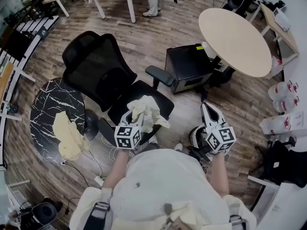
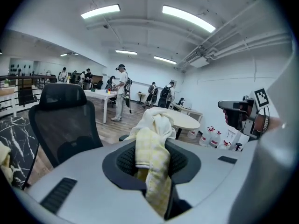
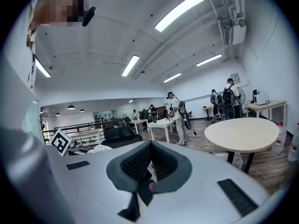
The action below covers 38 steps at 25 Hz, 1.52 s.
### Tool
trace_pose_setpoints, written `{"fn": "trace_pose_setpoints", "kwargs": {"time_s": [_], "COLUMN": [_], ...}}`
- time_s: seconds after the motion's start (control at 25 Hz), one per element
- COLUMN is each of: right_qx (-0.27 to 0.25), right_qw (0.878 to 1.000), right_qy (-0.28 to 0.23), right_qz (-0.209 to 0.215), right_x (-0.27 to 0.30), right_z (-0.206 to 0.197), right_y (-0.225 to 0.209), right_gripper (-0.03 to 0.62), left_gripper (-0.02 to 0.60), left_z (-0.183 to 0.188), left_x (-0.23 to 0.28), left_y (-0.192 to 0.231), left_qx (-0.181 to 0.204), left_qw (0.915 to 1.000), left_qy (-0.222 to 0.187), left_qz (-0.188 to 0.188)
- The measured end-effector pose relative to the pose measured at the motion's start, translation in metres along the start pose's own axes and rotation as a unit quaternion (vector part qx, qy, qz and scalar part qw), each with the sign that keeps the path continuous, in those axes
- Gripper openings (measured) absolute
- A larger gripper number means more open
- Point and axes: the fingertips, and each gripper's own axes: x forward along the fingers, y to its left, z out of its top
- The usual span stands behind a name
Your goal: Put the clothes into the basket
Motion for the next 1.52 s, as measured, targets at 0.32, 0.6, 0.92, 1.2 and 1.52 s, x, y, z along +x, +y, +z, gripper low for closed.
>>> {"fn": "trace_pose_setpoints", "kwargs": {"time_s": [0.32,0.6,0.92,1.2,1.52], "right_qx": [-0.007,-0.023,-0.038,-0.013,0.005], "right_qw": [0.998,0.994,0.991,0.992,0.99], "right_qy": [-0.066,-0.106,-0.125,-0.12,-0.12], "right_qz": [0.003,0.013,-0.008,-0.028,-0.078], "right_x": [-0.009,-0.022,-0.025,-0.019,-0.036], "right_z": [0.06,0.107,0.128,0.112,0.095], "right_y": [0.018,0.042,0.049,0.045,0.024], "right_gripper": [0.008,0.008,0.008,0.008,0.008], "left_gripper": [0.115,0.115,0.115,0.115,0.114], "left_z": [0.073,0.136,0.164,0.168,0.176], "left_x": [-0.015,-0.03,-0.032,-0.021,-0.005], "left_y": [-0.017,-0.042,-0.058,-0.063,-0.084], "left_qx": [0.036,0.058,0.073,0.079,0.085], "left_qw": [0.9947,0.9825,0.9752,0.9729,0.9644], "left_qy": [-0.082,-0.149,-0.166,-0.161,-0.164], "left_qz": [-0.05,-0.095,-0.127,-0.147,-0.19]}}
